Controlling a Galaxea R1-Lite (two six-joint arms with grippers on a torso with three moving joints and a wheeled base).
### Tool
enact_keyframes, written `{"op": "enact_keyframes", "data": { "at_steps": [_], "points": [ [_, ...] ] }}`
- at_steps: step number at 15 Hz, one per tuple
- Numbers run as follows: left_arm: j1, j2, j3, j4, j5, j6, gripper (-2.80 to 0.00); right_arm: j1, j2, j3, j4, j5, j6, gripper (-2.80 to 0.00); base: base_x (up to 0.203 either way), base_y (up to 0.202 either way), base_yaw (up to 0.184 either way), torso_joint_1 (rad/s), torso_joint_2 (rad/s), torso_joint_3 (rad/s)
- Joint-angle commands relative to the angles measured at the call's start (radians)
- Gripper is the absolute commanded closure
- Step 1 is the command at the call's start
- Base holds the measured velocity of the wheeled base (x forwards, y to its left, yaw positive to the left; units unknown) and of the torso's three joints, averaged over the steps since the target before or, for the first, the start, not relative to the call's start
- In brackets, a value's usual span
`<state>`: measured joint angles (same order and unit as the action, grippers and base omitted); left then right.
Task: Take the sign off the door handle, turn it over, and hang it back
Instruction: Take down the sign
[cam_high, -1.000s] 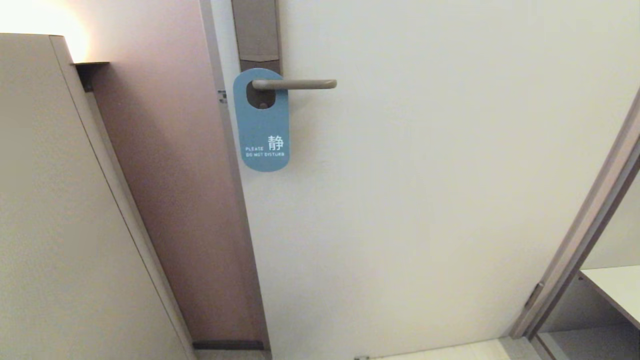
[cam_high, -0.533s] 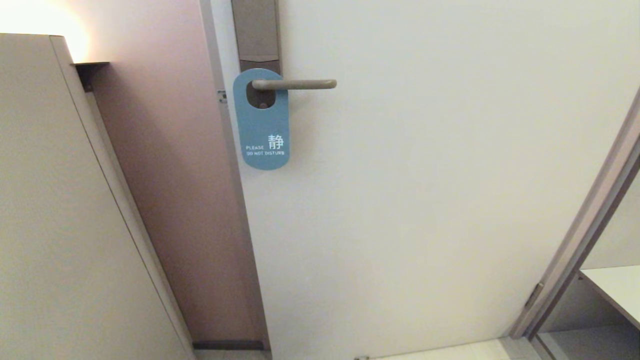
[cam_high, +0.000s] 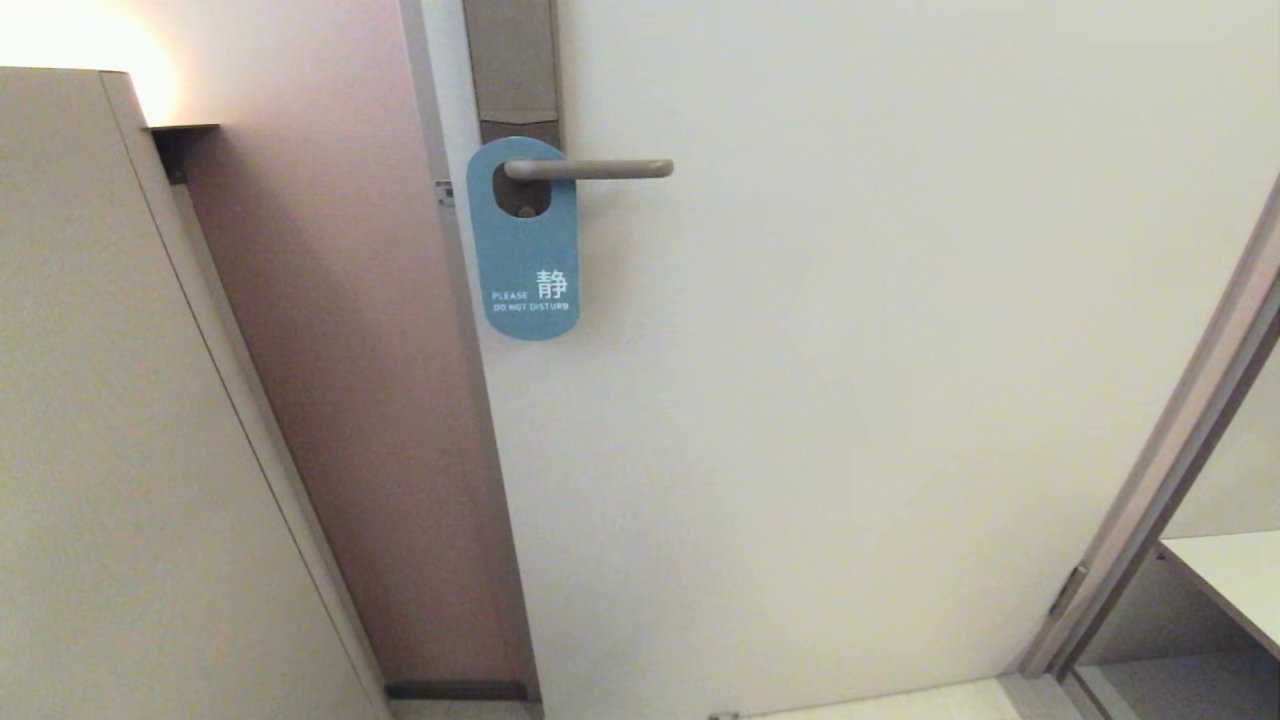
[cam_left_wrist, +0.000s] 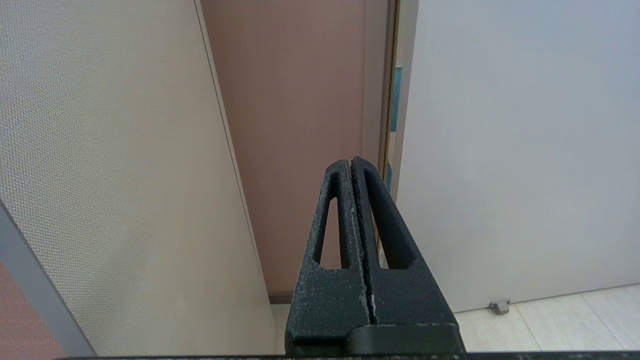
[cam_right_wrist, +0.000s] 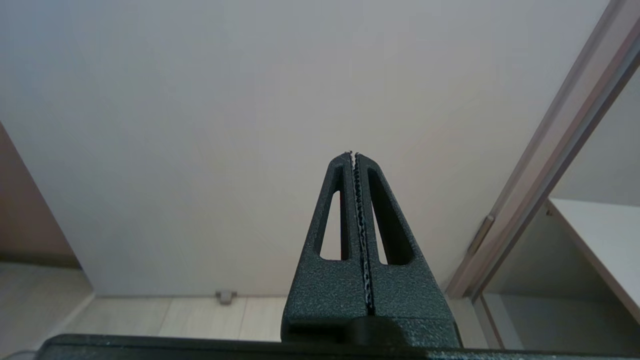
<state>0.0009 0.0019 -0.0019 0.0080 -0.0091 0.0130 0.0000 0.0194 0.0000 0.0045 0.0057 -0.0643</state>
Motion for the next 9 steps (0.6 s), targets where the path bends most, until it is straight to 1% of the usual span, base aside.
{"op": "enact_keyframes", "data": {
  "at_steps": [1,9],
  "points": [
    [0.001,0.0,0.0,0.0,0.0,-0.001,0.0,0.0,-0.019,0.0,0.0,0.0,0.0,0.0,0.0,0.0,0.0,0.0,0.0,0.0],
    [-0.001,0.0,0.0,0.0,0.0,0.001,0.0,0.0,-0.019,-0.001,0.0,0.0,0.0,0.0,0.0,0.0,0.0,0.0,0.0,0.0]
  ]
}}
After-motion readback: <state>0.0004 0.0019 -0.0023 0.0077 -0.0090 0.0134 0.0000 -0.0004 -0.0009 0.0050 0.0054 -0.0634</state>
